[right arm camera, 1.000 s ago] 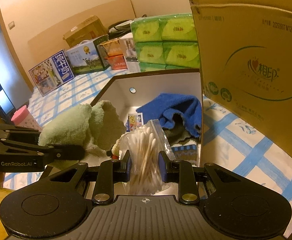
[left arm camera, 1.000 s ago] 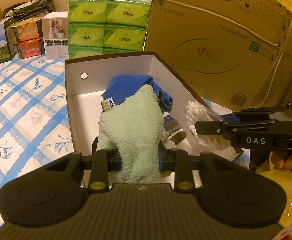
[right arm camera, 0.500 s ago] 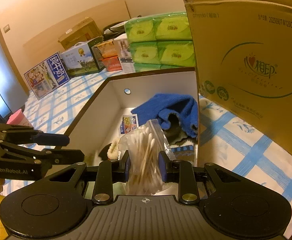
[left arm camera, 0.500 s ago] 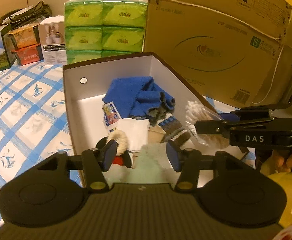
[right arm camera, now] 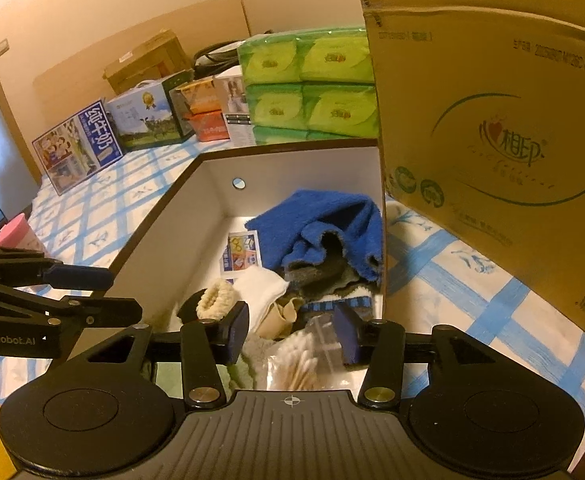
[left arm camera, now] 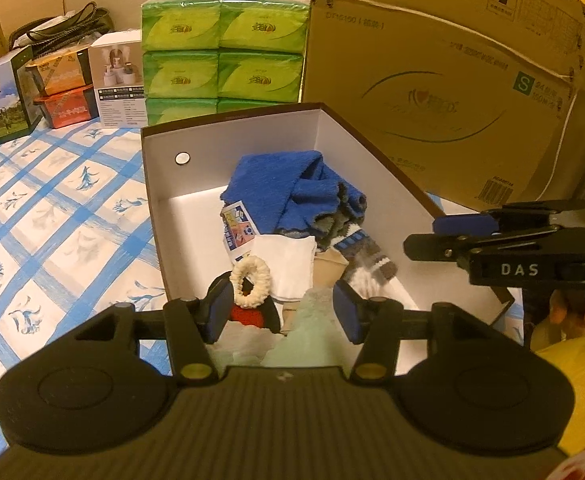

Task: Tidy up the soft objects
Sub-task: 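Withdraw both open grippers from the box back over the bed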

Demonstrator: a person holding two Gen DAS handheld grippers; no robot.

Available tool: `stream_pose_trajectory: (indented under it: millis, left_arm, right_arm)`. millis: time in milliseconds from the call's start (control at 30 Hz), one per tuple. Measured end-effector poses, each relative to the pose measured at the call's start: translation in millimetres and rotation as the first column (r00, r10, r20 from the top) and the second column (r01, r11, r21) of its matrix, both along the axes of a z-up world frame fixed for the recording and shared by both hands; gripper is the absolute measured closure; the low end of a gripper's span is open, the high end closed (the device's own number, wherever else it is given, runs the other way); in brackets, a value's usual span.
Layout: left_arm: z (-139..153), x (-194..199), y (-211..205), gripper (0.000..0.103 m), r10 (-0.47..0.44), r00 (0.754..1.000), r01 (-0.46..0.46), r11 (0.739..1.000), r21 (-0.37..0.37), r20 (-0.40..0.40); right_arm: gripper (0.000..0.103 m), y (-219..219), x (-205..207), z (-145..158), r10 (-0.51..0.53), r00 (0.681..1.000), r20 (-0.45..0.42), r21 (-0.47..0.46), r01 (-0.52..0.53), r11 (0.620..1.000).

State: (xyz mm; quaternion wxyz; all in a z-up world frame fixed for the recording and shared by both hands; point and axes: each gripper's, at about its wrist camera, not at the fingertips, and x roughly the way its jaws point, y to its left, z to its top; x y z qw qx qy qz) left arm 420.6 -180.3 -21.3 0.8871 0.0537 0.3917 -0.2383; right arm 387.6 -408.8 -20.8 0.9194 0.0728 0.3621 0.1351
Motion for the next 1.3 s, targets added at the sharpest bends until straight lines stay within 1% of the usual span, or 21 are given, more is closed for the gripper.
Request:
stream_pose_trajectory:
  millis: [433,667,933,1067,1167,1300]
  left_arm:
    - [-0.7,2.5,4.4,0.052,0.020,1.000,-0.020,1.000,-0.006,-0.004]
    - [4.1,-1.0,10.1,0.052,0.029,1.000,-0.029,0.999,-0.014,0.000]
    - [19.5,-12.8,21.9,0.052,0.043,0.999,-0.043,0.998,-0.040,0.013]
    - [31.9,-23.8,36.1,0.052,0.069,0.997,-0.067,0.997,-0.045,0.028]
    - [43.5,-38.5,50.0,0.051,0.093,0.994,-0.091,0.995,-0.034,0.056]
    - [57.8,-62.2,71.7,0.051,0.123,0.990,-0.120,0.992,-0.048,0.069]
  right_arm:
    - [0.055,0.2,-1.7,-3.5,0.006,1.000,-0.007,-0.005,-0.006,1.000]
    - [0.055,-2.3,-5.6,0.8,-0.009,1.000,-0.005,0.005,0.009,1.000]
    - [0.055,-2.6,-17.0,12.7,-0.016,1.000,0.012,0.009,0.016,1.000]
    - [0.055,-9.4,-28.5,21.9,-0.059,0.998,0.025,0.032,0.058,0.998]
    - [0.052,-16.3,-41.8,29.9,-0.097,0.995,0.036,0.041,0.096,0.995]
    - [0.042,-27.6,-67.2,41.9,-0.159,0.986,0.051,0.073,0.155,0.985]
